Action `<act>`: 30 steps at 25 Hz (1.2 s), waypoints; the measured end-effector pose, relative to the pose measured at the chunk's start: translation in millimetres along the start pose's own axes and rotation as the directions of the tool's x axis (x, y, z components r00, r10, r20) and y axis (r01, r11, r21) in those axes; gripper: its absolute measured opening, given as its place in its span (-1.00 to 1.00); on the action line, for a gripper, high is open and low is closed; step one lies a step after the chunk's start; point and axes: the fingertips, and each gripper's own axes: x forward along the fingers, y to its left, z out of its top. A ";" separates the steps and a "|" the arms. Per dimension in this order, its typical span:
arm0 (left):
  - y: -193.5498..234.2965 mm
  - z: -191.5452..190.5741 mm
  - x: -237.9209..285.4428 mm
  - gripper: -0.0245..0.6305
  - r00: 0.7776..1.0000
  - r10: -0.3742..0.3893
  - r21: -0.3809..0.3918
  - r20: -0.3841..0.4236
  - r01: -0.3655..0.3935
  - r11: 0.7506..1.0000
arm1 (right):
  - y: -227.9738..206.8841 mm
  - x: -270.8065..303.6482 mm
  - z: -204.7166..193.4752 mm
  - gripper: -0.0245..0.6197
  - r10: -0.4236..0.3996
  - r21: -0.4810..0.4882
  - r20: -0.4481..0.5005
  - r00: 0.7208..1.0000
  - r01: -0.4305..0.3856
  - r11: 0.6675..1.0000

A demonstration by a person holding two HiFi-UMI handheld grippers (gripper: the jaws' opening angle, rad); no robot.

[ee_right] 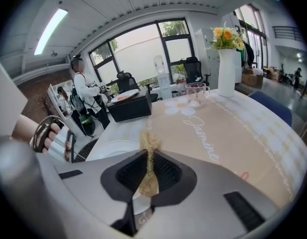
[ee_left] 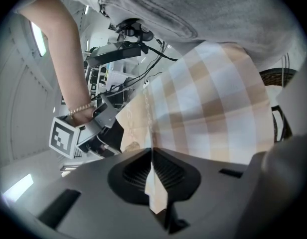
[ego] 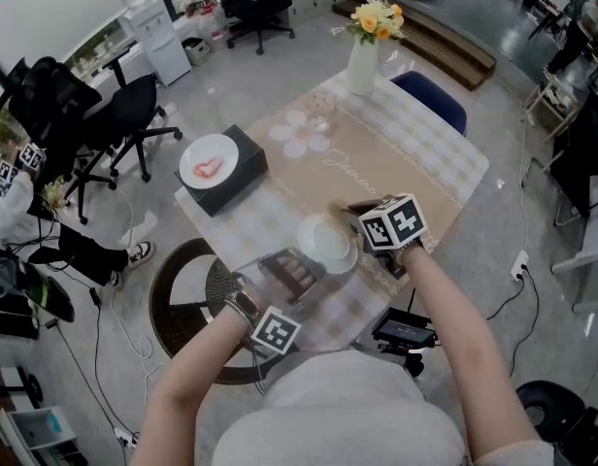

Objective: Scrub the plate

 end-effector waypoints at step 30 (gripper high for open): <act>-3.7 2.2 -0.7 -0.87 1.000 -0.014 0.042 0.008 0.013 0.999 | 125.0 0.1 10.9 -0.80 0.292 -0.329 -0.094 0.952 -0.307 0.893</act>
